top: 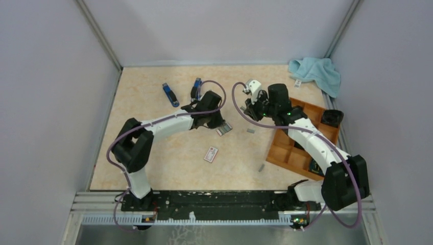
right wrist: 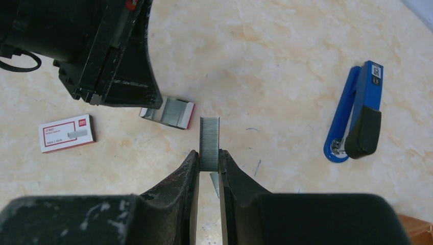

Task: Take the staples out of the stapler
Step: Adjust the staple box at the center of the board.

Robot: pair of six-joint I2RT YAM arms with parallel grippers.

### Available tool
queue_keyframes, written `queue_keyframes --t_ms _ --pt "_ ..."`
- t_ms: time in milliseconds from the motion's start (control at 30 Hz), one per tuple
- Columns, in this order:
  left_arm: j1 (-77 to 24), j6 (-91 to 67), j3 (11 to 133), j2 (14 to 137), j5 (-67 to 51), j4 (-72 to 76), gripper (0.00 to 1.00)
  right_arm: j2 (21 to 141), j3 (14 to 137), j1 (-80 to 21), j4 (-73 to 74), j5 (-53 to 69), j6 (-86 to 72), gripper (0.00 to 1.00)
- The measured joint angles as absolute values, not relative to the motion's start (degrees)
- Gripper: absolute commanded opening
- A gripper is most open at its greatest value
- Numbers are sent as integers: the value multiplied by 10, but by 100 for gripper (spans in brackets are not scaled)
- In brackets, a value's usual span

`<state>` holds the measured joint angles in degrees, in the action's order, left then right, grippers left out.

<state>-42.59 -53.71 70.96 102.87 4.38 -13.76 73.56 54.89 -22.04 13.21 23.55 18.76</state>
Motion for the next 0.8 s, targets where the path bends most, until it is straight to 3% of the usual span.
queue_keyframes --t_ms 200,333,500,800 --pt "-426 -538 743 1072 35 -203 13 736 549 -208 133 227 182 11" --pt "-426 -489 732 1047 39 -199 25 736 549 -208 133 227 179 11" --pt "-421 -441 596 944 -48 -71 21 736 549 -208 132 227 179 11" --pt "-433 -451 543 978 -120 6 17 736 549 -208 132 227 179 11"
